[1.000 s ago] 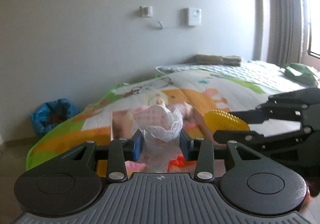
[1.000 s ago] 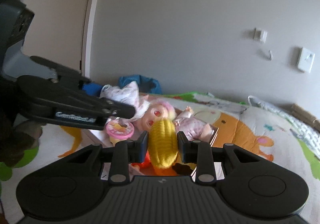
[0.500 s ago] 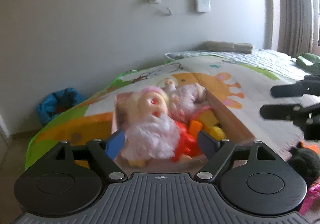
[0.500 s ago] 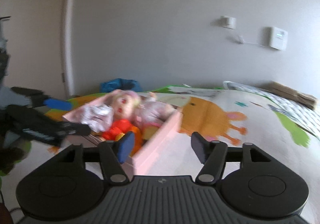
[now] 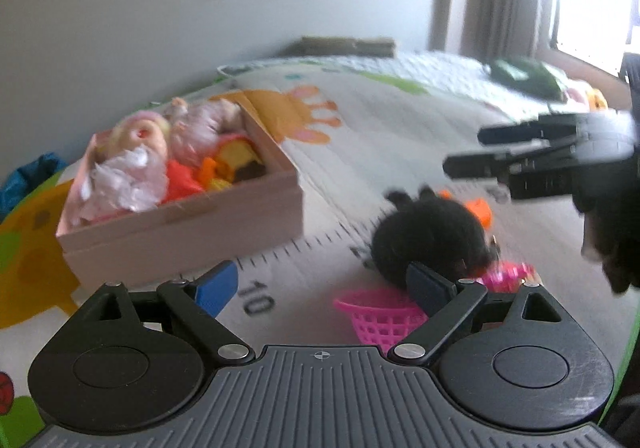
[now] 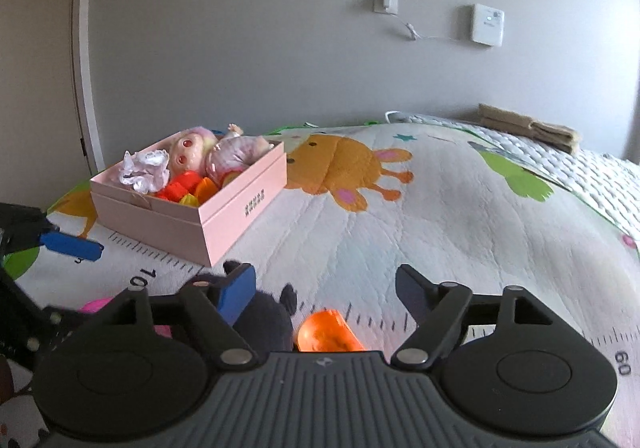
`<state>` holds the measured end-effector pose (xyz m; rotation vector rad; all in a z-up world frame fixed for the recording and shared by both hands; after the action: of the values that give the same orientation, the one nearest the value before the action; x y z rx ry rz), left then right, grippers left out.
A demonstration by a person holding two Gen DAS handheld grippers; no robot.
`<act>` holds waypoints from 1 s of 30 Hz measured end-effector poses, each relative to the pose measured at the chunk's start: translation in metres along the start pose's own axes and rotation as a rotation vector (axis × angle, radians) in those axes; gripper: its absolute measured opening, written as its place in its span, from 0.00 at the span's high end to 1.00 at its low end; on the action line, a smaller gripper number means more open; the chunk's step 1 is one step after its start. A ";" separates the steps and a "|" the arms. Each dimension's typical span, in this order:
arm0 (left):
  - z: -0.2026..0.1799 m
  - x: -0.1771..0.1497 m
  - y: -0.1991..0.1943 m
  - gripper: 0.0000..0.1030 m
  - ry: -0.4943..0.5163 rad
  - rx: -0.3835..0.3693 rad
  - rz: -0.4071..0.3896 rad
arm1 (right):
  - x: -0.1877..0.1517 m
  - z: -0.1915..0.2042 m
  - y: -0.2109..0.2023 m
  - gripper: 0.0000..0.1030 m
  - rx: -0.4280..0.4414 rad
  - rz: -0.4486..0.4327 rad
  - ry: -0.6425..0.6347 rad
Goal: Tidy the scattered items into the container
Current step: 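Lower the lace cloth and corn into the pink box and open both grippers, then move the left gripper to the pink scoop net while the right approaches the Hello Kitty toy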
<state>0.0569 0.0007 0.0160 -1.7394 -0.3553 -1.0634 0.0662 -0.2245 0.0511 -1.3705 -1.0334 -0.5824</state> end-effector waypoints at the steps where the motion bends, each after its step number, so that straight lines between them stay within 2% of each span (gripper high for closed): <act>1: -0.002 -0.003 0.000 0.08 0.012 -0.004 0.014 | -0.003 0.000 -0.001 0.24 -0.001 0.007 0.004; 7: -0.016 -0.029 -0.002 0.07 0.091 -0.002 0.094 | -0.014 0.001 -0.001 0.23 0.011 0.027 0.024; 12: -0.015 -0.039 -0.004 0.07 0.077 0.003 0.130 | -0.020 -0.002 -0.004 0.22 -0.020 0.033 0.019; 17: -0.019 -0.028 -0.018 0.06 0.047 -0.044 0.080 | -0.031 -0.016 -0.004 0.20 -0.069 0.059 0.042; 20: -0.023 -0.018 -0.019 0.05 0.051 -0.043 0.054 | -0.037 -0.024 0.001 0.20 -0.089 0.077 0.055; 25: -0.024 -0.015 -0.013 0.05 0.022 -0.045 0.049 | -0.045 -0.024 0.017 0.20 -0.054 0.122 0.034; 30: -0.021 -0.019 -0.016 0.05 0.003 -0.039 0.056 | -0.043 -0.012 0.025 0.20 0.002 0.116 0.010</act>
<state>0.0255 -0.0063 0.0129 -1.7722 -0.2837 -1.0389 0.0706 -0.2413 0.0033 -1.4140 -0.9392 -0.5016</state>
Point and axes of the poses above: each gripper's, at about its wrist camera, not at the fingertips, and y roughly the way its jaws point, z to its left, x to its top, the point moved 3 cm from there along y, roughly the way its jaws point, and after that the axes turned 5 degrees about -y, right-handed, at the moved point
